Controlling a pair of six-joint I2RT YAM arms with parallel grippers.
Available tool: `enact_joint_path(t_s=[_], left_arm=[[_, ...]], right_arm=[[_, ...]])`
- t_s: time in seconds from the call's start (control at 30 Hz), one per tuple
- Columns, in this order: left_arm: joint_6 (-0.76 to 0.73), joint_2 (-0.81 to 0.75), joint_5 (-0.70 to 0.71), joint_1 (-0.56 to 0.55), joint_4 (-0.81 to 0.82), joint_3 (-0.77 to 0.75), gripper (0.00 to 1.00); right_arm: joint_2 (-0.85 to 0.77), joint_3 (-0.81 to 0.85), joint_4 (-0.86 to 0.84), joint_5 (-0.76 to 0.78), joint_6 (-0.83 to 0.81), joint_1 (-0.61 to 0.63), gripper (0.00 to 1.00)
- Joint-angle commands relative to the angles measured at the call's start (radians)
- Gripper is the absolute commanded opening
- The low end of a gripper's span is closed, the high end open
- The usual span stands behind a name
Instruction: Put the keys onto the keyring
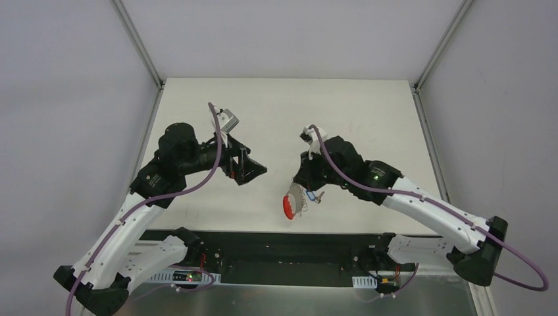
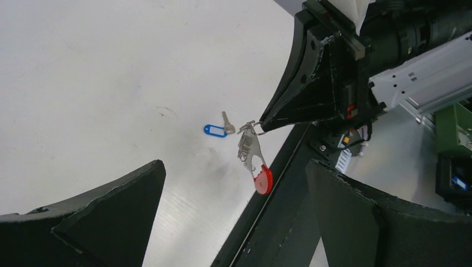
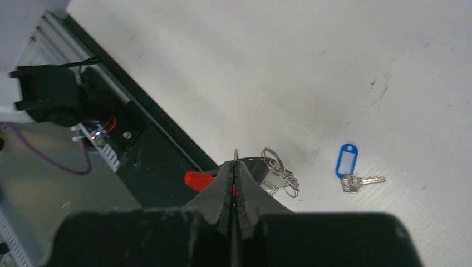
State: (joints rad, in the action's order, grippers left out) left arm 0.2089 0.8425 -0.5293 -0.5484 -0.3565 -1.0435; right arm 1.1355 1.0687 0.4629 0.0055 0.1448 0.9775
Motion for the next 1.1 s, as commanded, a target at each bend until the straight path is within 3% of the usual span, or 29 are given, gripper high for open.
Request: enact_joint_path(t_s=[0.0, 0.43, 0.63, 1.07], left_arm=[[0.024, -0.010, -0.161, 0.002, 0.087, -0.048, 1.00], [0.226, 0.010, -0.345, 0.002, 0.346, -0.015, 0.93], [0.366, 0.034, -0.437, 0.001, 0.552, 0.020, 0.81], [0.465, 0.089, -0.483, -0.021, 0.710, 0.035, 0.59]], right_arm=[[-0.103, 0.095, 0.008, -0.193, -0.060, -0.003, 0.00], [-0.213, 0.124, -0.108, -0.377, -0.098, -0.003, 0.00], [-0.236, 0.119, -0.184, -0.434, -0.121, -0.003, 0.00], [-0.218, 0.160, -0.290, -0.421, -0.181, -0.003, 0.00]])
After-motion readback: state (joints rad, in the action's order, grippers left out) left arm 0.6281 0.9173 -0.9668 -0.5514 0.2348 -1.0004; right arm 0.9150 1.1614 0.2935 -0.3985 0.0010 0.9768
